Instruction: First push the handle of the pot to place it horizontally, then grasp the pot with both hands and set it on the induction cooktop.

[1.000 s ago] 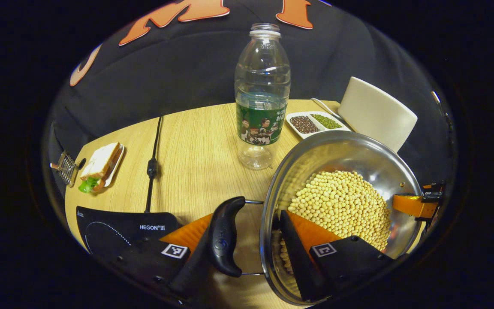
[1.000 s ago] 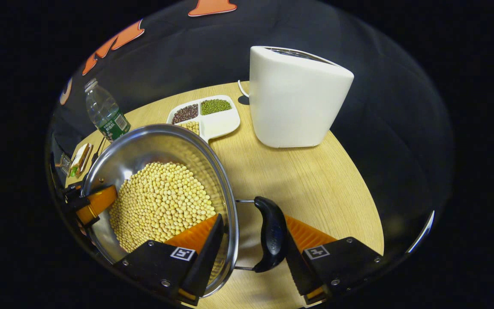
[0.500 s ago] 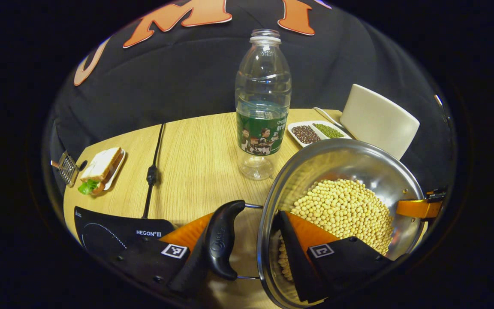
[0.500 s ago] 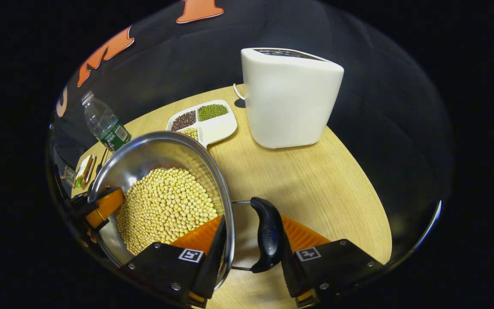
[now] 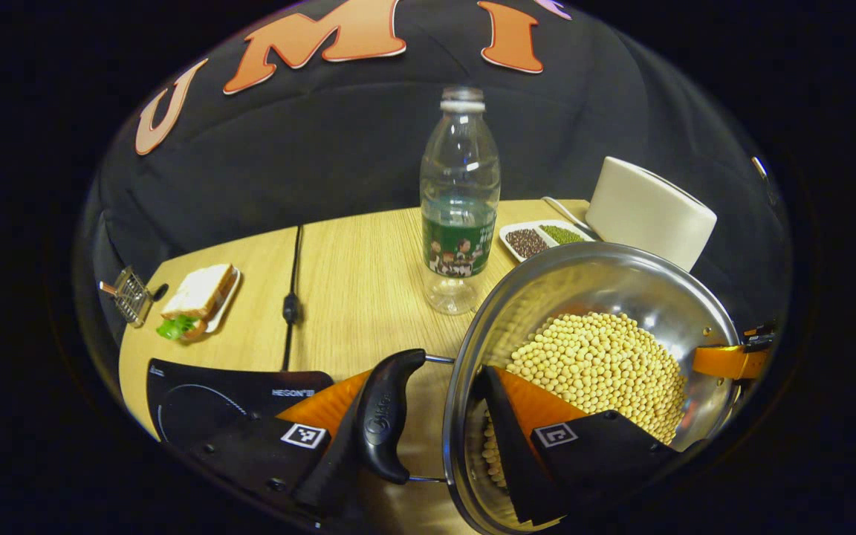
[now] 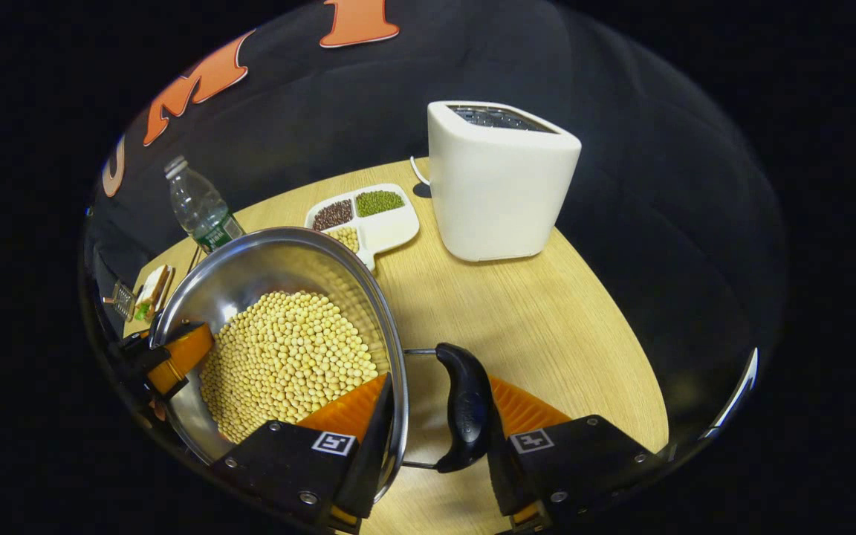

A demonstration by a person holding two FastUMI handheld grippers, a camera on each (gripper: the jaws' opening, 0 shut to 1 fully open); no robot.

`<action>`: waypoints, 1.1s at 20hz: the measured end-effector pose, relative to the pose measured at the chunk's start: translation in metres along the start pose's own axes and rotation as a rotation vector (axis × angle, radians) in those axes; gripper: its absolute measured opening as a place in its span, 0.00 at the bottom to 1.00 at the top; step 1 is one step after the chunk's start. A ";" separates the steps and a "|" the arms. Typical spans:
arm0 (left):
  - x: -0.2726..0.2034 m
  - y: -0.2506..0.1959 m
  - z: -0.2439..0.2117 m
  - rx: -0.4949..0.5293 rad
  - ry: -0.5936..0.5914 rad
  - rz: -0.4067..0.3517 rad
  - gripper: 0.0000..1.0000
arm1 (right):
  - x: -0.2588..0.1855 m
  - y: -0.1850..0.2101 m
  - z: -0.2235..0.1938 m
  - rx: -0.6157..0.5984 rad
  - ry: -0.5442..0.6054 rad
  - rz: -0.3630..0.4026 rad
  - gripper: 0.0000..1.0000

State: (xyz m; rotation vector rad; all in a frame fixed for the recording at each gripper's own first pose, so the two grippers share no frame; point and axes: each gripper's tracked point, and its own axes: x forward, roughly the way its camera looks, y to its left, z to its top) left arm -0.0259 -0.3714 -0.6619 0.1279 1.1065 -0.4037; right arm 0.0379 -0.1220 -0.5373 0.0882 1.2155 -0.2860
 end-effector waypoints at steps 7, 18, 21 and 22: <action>-0.057 0.033 0.024 -0.033 -0.062 0.034 0.86 | -0.052 0.028 0.016 -0.040 -0.091 0.017 0.61; -0.178 0.129 0.031 -0.113 -0.126 0.167 0.86 | -0.102 0.147 0.013 -0.143 -0.160 0.115 0.56; -0.217 0.132 0.033 -0.136 -0.130 0.207 0.86 | -0.114 0.186 0.008 -0.179 -0.166 0.146 0.61; -0.230 0.133 0.037 -0.142 -0.131 0.219 0.83 | -0.116 0.199 0.006 -0.188 -0.166 0.156 0.61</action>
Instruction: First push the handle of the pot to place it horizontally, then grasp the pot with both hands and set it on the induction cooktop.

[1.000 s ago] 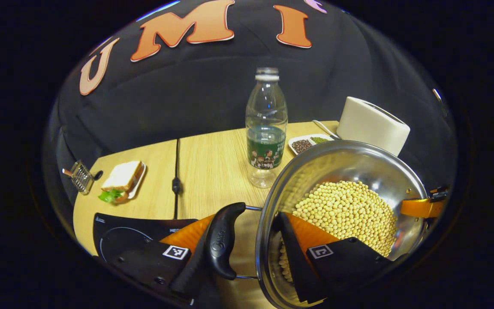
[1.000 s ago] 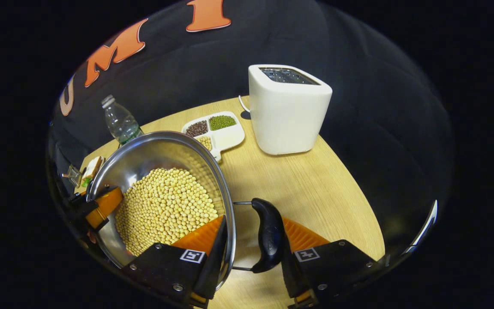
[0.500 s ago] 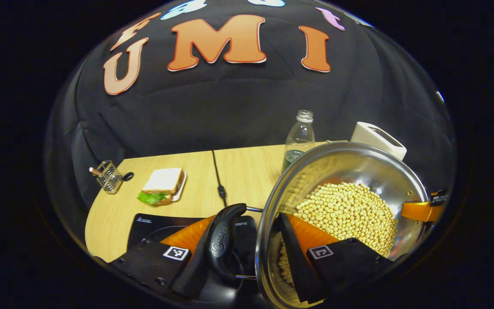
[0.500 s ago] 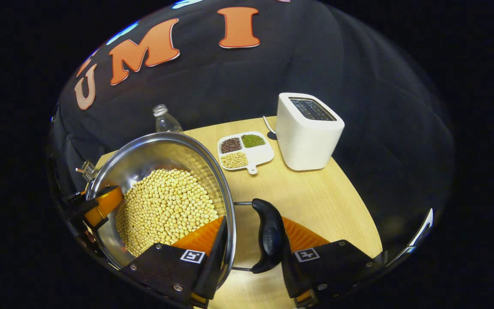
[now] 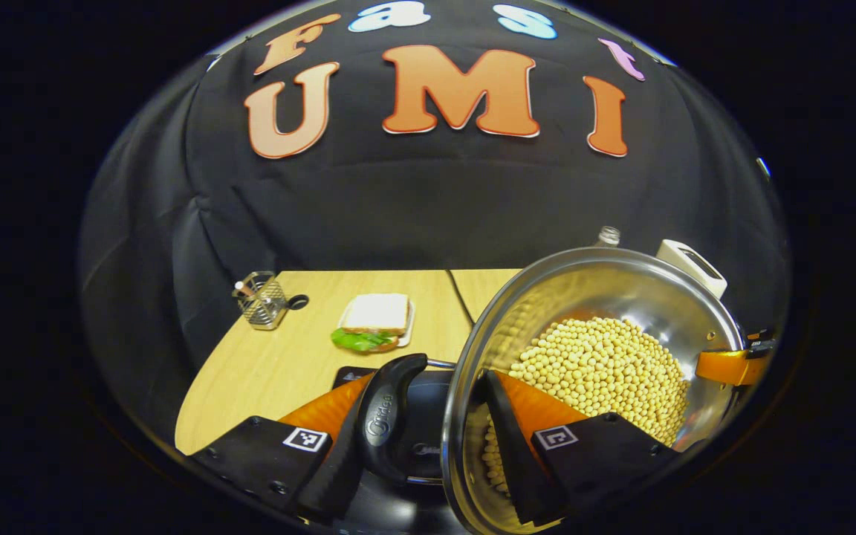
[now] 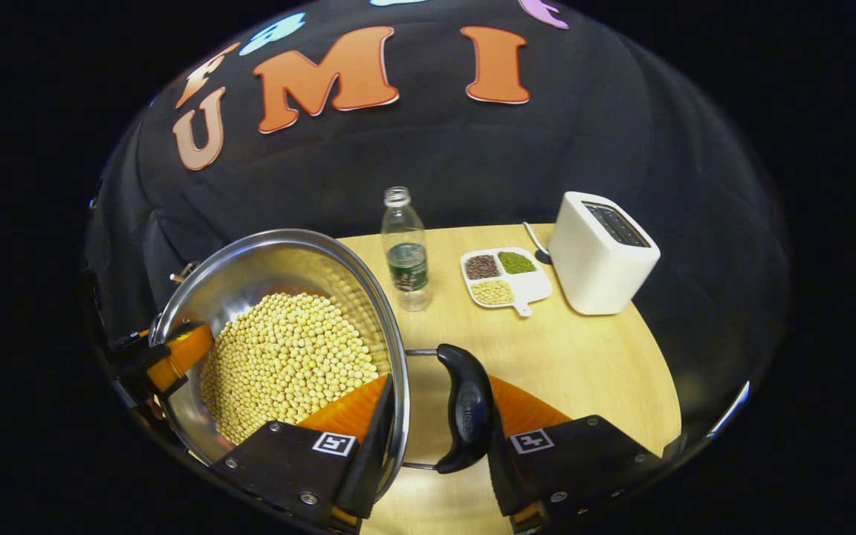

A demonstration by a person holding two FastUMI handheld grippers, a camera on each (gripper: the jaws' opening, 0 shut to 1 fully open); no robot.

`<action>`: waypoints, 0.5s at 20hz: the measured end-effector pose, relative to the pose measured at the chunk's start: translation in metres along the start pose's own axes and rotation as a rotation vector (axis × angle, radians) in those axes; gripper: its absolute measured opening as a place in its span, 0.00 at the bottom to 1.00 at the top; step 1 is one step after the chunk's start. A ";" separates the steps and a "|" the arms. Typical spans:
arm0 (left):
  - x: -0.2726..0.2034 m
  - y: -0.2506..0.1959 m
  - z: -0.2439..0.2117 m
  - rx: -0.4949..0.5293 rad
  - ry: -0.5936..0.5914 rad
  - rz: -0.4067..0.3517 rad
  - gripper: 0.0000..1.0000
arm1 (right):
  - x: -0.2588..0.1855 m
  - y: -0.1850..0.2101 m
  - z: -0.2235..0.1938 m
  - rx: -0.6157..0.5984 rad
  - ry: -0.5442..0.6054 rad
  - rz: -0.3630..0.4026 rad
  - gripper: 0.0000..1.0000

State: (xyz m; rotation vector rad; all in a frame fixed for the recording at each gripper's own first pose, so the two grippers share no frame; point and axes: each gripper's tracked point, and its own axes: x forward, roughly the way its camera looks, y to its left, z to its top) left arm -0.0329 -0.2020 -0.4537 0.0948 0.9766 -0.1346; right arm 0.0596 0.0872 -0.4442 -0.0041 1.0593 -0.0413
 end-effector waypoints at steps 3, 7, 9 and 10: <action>-0.033 0.008 0.014 -0.010 0.003 0.034 0.84 | 0.002 0.033 0.001 -0.024 0.003 0.026 0.61; -0.056 0.023 0.030 -0.028 0.008 0.069 0.86 | 0.005 0.070 0.002 -0.052 0.004 0.051 0.57; -0.062 0.029 0.031 -0.034 0.009 0.082 0.86 | 0.008 0.086 0.001 -0.063 0.004 0.061 0.61; -0.064 0.029 0.031 -0.035 0.012 0.089 0.86 | 0.010 0.093 0.000 -0.069 0.007 0.065 0.61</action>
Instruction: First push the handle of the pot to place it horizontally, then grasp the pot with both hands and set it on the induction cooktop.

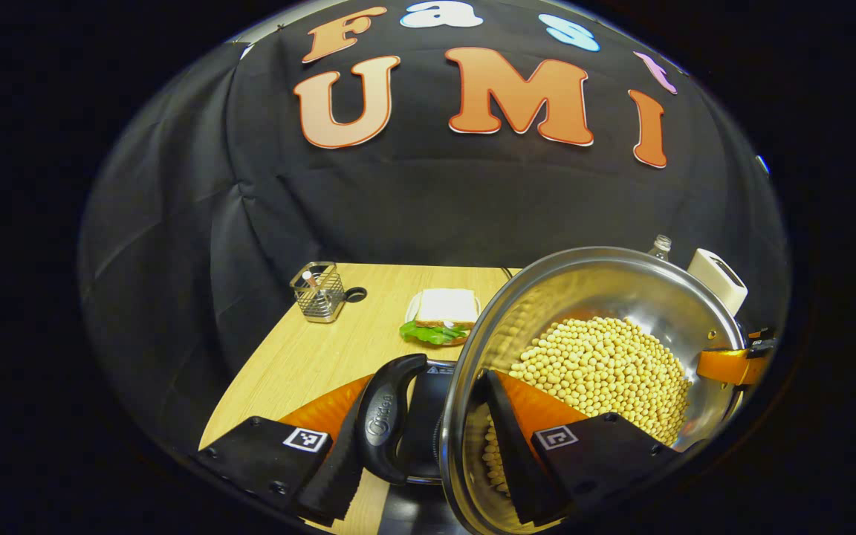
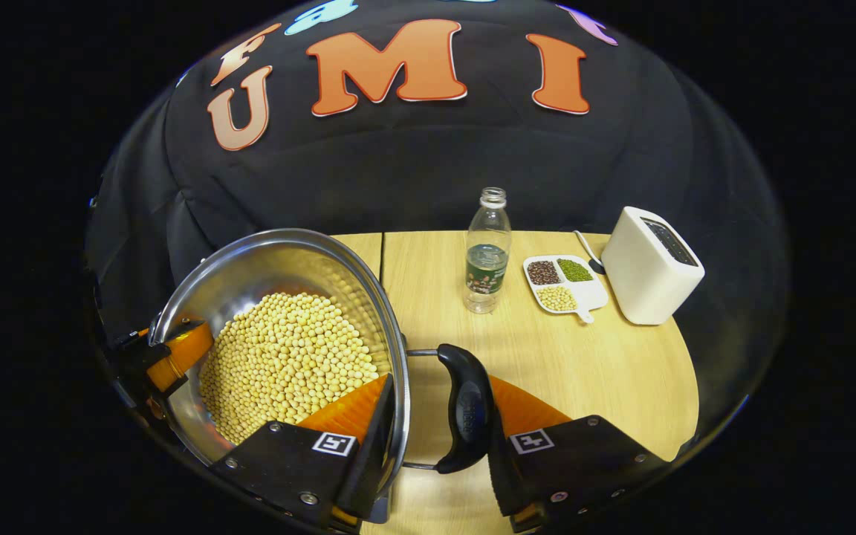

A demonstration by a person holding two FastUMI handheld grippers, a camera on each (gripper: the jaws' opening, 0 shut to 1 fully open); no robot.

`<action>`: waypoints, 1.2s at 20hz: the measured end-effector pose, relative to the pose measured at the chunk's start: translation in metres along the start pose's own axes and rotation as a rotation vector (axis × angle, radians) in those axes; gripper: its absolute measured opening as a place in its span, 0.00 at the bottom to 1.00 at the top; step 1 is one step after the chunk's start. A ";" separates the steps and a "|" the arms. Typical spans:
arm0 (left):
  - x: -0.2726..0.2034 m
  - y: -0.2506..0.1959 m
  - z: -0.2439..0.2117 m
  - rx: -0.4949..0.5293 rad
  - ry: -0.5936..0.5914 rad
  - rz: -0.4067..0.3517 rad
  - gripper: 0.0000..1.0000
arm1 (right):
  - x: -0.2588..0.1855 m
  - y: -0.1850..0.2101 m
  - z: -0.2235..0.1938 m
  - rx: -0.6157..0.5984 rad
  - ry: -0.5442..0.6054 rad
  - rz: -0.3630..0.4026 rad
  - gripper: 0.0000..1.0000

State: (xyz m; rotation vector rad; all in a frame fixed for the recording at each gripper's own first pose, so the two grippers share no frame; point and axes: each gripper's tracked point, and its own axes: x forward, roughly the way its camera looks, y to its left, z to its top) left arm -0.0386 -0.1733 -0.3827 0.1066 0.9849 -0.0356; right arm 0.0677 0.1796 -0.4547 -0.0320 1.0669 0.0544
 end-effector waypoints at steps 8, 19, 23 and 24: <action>0.006 -0.011 -0.010 -0.010 0.037 0.018 0.86 | 0.025 0.026 -0.004 -0.015 0.026 0.008 0.61; 0.005 -0.011 -0.009 -0.026 0.114 0.027 0.87 | 0.063 0.041 -0.016 -0.021 0.074 0.007 0.61; 0.009 -0.010 -0.008 -0.027 0.133 0.022 0.87 | 0.072 0.044 -0.023 -0.014 0.091 -0.004 0.61; 0.008 -0.010 -0.007 -0.025 0.139 0.021 0.87 | 0.075 0.047 -0.024 -0.010 0.095 -0.006 0.61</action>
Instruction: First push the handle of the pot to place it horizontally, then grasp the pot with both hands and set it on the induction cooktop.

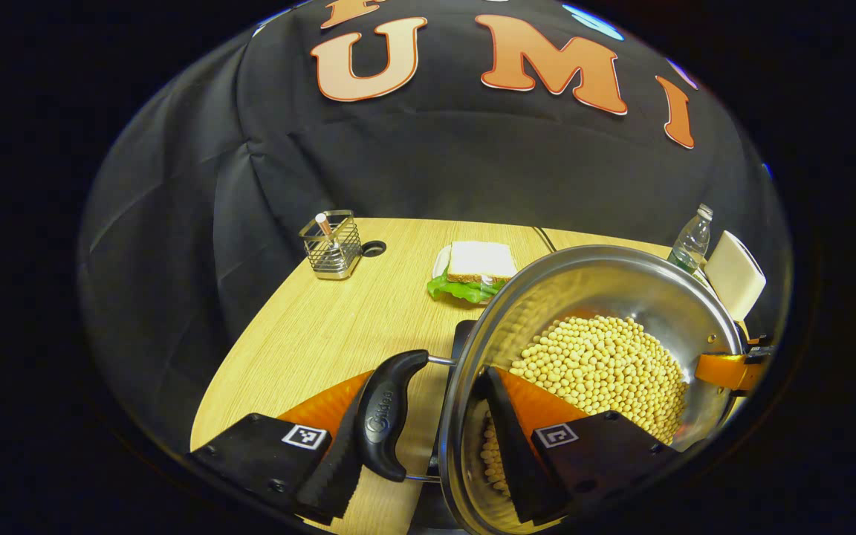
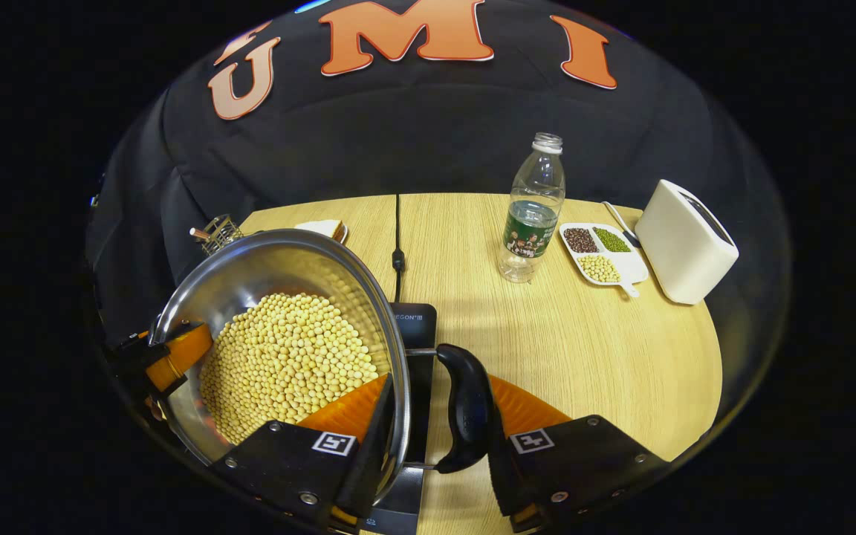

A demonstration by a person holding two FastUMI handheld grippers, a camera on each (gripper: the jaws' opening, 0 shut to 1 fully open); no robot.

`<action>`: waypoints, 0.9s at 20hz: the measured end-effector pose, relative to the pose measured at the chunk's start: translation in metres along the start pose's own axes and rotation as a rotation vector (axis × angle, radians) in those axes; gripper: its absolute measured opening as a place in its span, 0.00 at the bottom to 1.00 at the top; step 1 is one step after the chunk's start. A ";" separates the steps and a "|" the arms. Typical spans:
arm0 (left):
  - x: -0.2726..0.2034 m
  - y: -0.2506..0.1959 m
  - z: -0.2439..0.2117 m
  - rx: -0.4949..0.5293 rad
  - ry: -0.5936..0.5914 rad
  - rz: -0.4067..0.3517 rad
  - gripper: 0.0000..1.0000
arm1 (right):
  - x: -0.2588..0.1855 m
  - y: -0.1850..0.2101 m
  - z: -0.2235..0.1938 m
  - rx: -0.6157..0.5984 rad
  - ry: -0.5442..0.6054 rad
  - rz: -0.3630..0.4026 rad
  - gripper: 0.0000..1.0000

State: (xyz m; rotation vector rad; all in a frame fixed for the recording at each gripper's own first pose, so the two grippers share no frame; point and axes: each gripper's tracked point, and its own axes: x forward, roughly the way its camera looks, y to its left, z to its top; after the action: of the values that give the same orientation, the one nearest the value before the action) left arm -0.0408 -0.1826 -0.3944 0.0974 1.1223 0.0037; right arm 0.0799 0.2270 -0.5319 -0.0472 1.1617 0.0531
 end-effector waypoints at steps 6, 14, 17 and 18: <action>0.001 -0.002 0.000 -0.007 0.018 -0.004 0.87 | 0.017 0.010 -0.008 0.008 0.019 -0.010 0.61; 0.003 -0.001 0.003 -0.016 0.038 -0.011 0.87 | 0.034 0.021 -0.012 0.020 0.046 -0.015 0.61; 0.003 -0.002 0.004 -0.014 0.039 -0.016 0.87 | 0.033 0.020 -0.013 0.033 0.058 -0.006 0.63; 0.001 -0.003 0.003 -0.021 0.046 -0.016 0.88 | 0.034 0.018 -0.011 0.047 0.047 -0.014 0.64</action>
State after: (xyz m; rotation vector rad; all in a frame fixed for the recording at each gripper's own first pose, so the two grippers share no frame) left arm -0.0379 -0.1853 -0.3947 0.0700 1.1692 0.0040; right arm 0.0823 0.2447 -0.5677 -0.0154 1.2089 0.0129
